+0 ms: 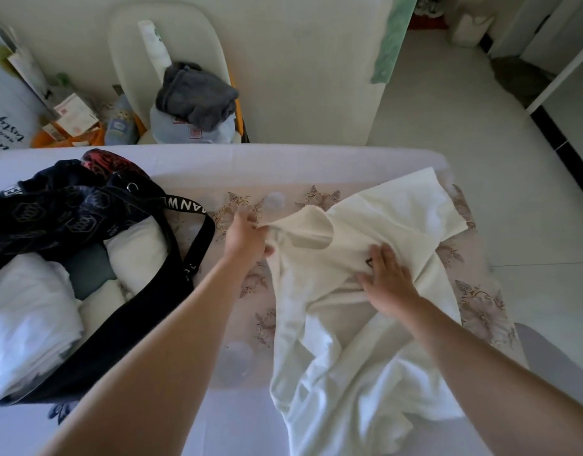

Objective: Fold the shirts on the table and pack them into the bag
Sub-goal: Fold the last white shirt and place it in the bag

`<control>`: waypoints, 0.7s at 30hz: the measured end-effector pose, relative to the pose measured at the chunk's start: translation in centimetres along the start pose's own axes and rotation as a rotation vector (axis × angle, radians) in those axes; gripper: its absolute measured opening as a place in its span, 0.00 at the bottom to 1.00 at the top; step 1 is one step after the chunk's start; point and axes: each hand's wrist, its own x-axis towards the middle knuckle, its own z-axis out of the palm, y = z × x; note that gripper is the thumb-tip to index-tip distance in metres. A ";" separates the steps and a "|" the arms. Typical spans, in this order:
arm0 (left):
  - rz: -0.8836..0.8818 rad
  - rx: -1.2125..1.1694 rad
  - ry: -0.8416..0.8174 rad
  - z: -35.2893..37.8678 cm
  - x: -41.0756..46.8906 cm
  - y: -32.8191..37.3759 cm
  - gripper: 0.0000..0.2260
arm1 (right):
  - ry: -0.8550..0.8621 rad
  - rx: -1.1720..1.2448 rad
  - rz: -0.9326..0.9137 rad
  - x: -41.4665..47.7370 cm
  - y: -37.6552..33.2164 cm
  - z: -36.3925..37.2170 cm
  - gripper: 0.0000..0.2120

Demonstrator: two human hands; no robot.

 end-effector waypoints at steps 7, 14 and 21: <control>0.029 0.645 -0.162 3.1 -3.8 -4.4 0.14 | 0.422 -0.009 -0.277 -3.5 -2.7 1.1 0.24; -0.053 0.577 -0.471 2.2 -9.9 -8.6 0.15 | 0.116 0.042 -0.706 -10.8 -4.3 4.2 0.39; 0.079 0.447 0.054 -1.4 -10.2 -6.1 0.12 | 0.053 -0.006 -0.489 -13.4 -3.0 3.8 0.38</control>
